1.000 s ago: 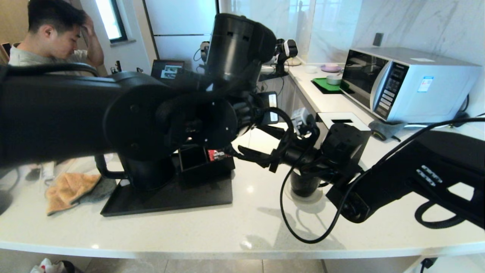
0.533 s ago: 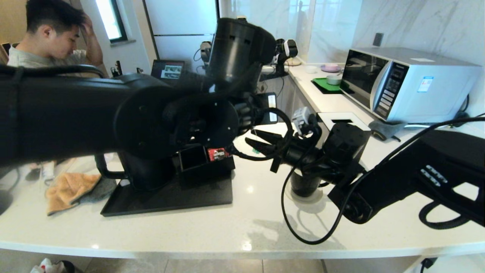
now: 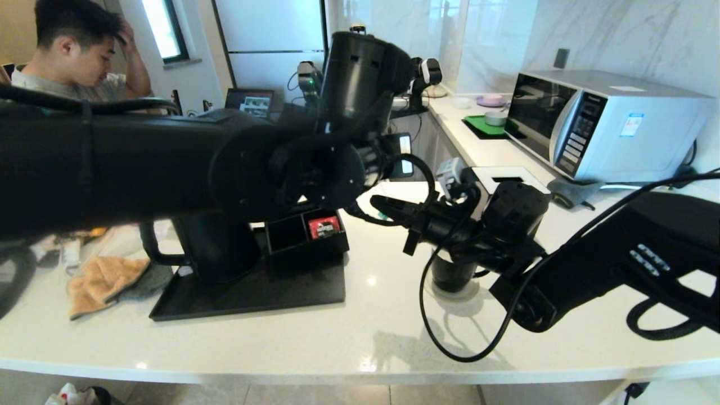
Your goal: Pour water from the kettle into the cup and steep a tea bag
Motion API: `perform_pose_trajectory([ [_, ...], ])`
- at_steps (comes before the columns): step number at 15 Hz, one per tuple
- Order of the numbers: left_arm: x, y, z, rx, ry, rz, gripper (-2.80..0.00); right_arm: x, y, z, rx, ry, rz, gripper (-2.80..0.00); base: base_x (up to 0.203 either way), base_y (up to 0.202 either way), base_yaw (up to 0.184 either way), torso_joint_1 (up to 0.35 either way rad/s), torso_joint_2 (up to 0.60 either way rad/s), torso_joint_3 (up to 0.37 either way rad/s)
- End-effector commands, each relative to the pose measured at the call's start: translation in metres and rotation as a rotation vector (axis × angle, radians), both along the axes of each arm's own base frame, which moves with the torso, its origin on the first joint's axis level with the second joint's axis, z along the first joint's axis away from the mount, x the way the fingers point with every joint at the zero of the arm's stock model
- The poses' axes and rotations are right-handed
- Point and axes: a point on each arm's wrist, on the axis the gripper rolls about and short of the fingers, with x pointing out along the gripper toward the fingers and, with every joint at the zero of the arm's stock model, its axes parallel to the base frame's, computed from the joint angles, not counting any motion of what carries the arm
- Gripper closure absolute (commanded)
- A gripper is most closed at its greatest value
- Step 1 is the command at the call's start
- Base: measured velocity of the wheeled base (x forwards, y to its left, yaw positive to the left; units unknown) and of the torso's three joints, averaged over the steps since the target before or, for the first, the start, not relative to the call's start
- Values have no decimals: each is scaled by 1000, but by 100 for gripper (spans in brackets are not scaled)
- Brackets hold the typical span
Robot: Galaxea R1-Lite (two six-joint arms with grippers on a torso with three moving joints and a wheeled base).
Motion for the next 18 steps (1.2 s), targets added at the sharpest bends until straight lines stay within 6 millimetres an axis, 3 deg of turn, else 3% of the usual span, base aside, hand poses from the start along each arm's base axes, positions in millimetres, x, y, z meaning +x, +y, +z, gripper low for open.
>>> perform_pose_trajectory([
  [1, 2, -1, -2, 4, 3, 5, 0, -1, 0, 2, 6, -11, 3, 0, 0, 0, 0, 0, 0, 0],
  [3, 2, -1, -3, 10, 3, 5, 0, -1, 0, 2, 7, -12, 3, 0, 0, 0, 0, 0, 0, 0],
  [4, 2, -1, -3, 10, 3, 5, -280, 0, -1, 2, 7, -12, 1, 0, 0, 0, 0, 0, 0, 0],
  [14, 0, 4, 1, 6, -6, 41, -280, -3, -6, -2, -7, 11, -8, 0, 0, 0, 0, 0, 0, 0],
  [18, -4, 8, 8, -4, -16, 43, -280, -6, -12, 8, 1, -3, -16, 0, 0, 0, 0, 0, 0, 0],
])
